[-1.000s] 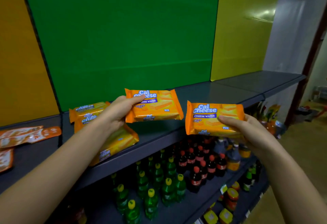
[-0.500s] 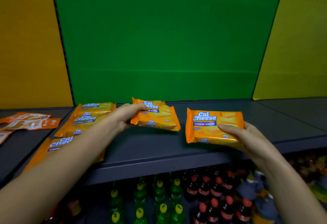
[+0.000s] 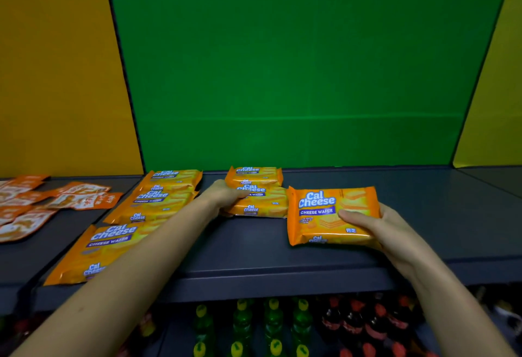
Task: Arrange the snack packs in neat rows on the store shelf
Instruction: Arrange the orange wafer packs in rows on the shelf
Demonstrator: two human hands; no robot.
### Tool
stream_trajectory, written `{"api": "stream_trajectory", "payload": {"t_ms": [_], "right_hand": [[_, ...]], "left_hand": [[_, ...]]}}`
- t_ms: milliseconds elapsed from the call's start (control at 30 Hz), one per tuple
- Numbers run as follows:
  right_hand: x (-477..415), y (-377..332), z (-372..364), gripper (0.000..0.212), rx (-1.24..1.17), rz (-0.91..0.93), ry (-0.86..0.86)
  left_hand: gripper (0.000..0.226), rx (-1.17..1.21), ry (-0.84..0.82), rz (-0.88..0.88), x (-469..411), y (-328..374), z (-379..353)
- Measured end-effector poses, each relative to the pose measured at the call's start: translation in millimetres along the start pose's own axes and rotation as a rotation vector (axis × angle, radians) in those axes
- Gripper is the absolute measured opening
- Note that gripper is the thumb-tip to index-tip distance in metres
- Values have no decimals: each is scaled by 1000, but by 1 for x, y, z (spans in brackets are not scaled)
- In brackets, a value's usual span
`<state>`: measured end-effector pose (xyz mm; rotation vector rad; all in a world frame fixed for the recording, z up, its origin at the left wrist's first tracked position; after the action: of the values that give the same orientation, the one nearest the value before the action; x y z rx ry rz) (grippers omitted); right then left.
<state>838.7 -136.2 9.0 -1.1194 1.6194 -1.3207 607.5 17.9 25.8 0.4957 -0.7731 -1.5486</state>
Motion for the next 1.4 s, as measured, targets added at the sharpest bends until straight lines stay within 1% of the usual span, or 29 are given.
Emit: {"api": "stream_trajectory", "payload": {"t_ms": [100, 167, 267, 333, 400, 433, 467, 500, 600, 667, 733, 833, 933, 1033, 1167, 1400], "right_hand": [[-2, 3, -6, 31, -4, 3, -34], [-3, 7, -13, 29, 8, 1, -60], [-6, 13, -27, 30, 15, -1, -101], [-9, 18, -38, 34, 25, -2, -118], [-12, 23, -51, 41, 51, -4, -147], [-13, 25, -57, 49, 71, -7, -166], [-14, 27, -64, 57, 87, -17, -179], [-14, 29, -71, 60, 104, -24, -181], [-14, 33, -87, 55, 187, -30, -145], [-14, 31, -94, 59, 317, -3, -120], [-14, 26, -97, 64, 485, 32, -85], [-12, 24, -97, 69, 696, 36, -81], [-12, 22, -100, 67, 816, 33, -110], [-11, 17, -103, 65, 911, 50, -120], [-8, 13, -104, 61, 998, 23, -146], [-5, 12, -106, 61, 1125, 24, -171]], "left_hand": [[28, -146, 36, -14, -4, 1, 3], [27, -195, 37, -9, -7, 1, 4], [49, -251, 58, -6, -14, 0, 6], [53, -321, 73, -7, -17, 0, 7], [56, -384, 89, -17, -20, -1, 7], [59, -436, 112, -23, -20, -1, 9], [63, -501, 150, -35, -20, -1, 11], [64, -566, 192, -62, -18, 0, 15], [51, -745, 292, -213, -6, 3, 28], [42, -845, 350, -292, 5, 1, 39], [36, -907, 415, -334, 15, -5, 50], [32, -931, 503, -366, 31, -15, 63], [31, -928, 565, -402, 46, -26, 72], [31, -904, 623, -420, 58, -36, 76], [30, -839, 648, -407, 66, -50, 79], [29, -876, 680, -375, 75, -67, 84]]}}
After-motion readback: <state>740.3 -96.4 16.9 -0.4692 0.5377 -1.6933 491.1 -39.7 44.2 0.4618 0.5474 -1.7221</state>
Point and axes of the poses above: each hand's wrist, its own x-axis away from the middle knuckle, its own z-axis out of the back of the hand, y = z × x, the point moved 4 cm from there along -x, towards the middle knuckle, and after that the axes turned 12 degrees about -x, right-handed, at the moved point
